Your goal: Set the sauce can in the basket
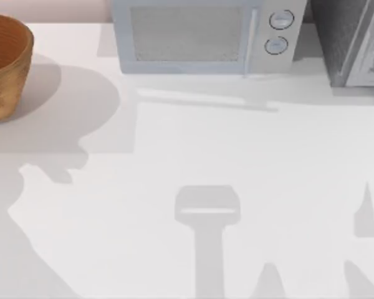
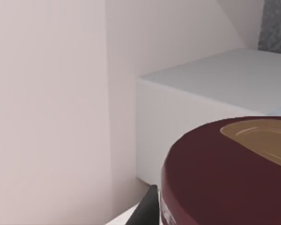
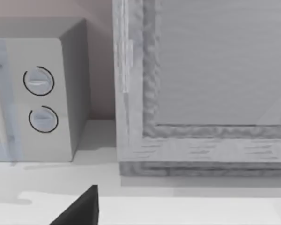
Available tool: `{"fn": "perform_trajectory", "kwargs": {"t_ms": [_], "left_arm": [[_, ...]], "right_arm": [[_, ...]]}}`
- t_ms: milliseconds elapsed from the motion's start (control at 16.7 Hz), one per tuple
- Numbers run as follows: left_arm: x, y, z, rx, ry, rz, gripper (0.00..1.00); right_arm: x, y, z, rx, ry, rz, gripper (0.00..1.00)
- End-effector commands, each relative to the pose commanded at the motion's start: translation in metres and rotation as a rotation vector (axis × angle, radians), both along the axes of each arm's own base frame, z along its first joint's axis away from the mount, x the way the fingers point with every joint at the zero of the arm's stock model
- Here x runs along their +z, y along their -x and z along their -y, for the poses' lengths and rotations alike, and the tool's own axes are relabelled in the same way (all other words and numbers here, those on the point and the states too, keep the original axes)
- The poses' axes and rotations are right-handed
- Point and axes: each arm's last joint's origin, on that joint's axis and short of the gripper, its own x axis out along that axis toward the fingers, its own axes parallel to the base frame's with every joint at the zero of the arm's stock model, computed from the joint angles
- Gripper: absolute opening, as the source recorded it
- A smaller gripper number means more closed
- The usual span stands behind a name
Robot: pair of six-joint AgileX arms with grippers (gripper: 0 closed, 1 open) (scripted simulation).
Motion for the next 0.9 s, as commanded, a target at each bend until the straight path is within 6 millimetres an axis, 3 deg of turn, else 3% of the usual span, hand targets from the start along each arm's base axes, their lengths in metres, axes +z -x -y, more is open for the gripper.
{"fn": "perform_trajectory", "kwargs": {"t_ms": [240, 540, 780, 900], "left_arm": [[-0.009, -0.013, 0.011, 0.003, 0.005, -0.009, 0.00], [-0.019, -0.039, 0.041, 0.000, -0.004, 0.007, 0.00], [-0.021, -0.041, 0.043, 0.001, -0.001, 0.002, 0.00], [-0.021, -0.041, 0.043, 0.001, -0.001, 0.002, 0.15]], "right_arm": [[0.000, 0.000, 0.000, 0.000, 0.000, 0.000, 1.00], [0.000, 0.000, 0.000, 0.000, 0.000, 0.000, 1.00], [0.000, 0.000, 0.000, 0.000, 0.000, 0.000, 1.00], [0.000, 0.000, 0.000, 0.000, 0.000, 0.000, 1.00]]}}
